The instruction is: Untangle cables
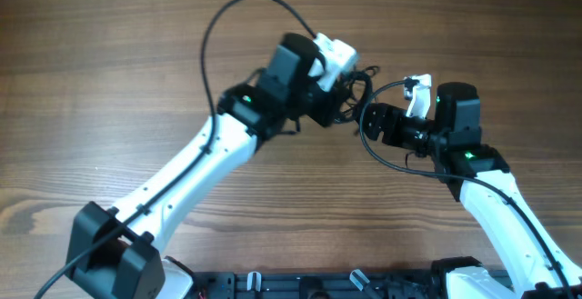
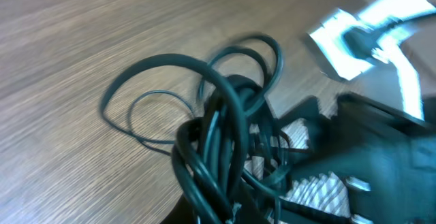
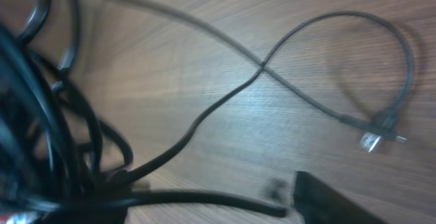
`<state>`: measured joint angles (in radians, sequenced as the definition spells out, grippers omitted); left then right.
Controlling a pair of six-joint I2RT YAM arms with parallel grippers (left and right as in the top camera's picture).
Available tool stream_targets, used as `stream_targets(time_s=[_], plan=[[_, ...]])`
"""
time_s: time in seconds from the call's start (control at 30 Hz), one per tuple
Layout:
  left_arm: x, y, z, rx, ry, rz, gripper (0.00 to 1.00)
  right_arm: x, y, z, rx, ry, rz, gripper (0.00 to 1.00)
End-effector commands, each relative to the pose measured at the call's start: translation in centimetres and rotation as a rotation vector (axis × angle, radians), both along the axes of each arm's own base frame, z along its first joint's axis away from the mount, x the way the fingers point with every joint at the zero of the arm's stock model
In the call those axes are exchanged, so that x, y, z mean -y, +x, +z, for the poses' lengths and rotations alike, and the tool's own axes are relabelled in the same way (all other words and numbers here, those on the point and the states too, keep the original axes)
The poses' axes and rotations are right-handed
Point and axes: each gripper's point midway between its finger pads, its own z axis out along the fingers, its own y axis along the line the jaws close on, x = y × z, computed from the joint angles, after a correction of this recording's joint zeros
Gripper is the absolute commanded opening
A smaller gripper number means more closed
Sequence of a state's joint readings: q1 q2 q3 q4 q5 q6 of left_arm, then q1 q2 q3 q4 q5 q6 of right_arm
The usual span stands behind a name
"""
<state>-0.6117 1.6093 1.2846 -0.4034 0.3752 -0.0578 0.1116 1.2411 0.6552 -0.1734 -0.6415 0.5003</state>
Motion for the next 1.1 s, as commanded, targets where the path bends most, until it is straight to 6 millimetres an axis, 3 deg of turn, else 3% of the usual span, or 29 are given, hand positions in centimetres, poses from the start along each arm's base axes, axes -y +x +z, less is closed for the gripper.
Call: stream_targets(time_s=[0.0, 0.13, 0.23, 0.37, 0.53, 0.67, 0.8, 1.07], plan=[[-1.3, 0.2, 2.1, -0.122, -0.194, -0.071, 0.04, -0.1, -1.0, 3.5, 0.121, 0.065, 0.102, 0.86], [-3.2, -0.7, 5.1, -0.135, -0.372, -0.253, 0.04, 2.6, -0.4, 5.2, 0.189, 0.066, 0.039, 0.92], [-3.9, -1.2, 6.1, -0.144, -0.438, -0.318, 0.04, 3.9, 0.3, 5.8, 0.225, 0.065, 0.003, 0.99], [-3.6, -1.8, 6.3, -0.157, -0.453, -0.345, 0.04, 2.8, 0.7, 7.3, 0.323, 0.097, 0.087, 0.98], [-2.2, -3.0, 6.2, -0.168, -0.45, -0.388, 0.04, 1.9, 1.8, 7.4, 0.362, 0.119, 0.12, 0.97], [-1.5, -3.7, 6.3, -0.173, -0.452, -0.415, 0.04, 0.1, 1.3, 7.6, 0.369, 0.201, 0.228, 0.97], [-1.3, -4.7, 7.7, -0.157, -0.513, -0.497, 0.04, -0.8, 1.0, 7.3, 0.342, 0.274, 0.295, 0.97], [-1.8, -4.1, 7.9, -0.145, -0.519, -0.485, 0.04, -1.6, -0.1, 7.6, 0.346, 0.352, 0.403, 0.97]])
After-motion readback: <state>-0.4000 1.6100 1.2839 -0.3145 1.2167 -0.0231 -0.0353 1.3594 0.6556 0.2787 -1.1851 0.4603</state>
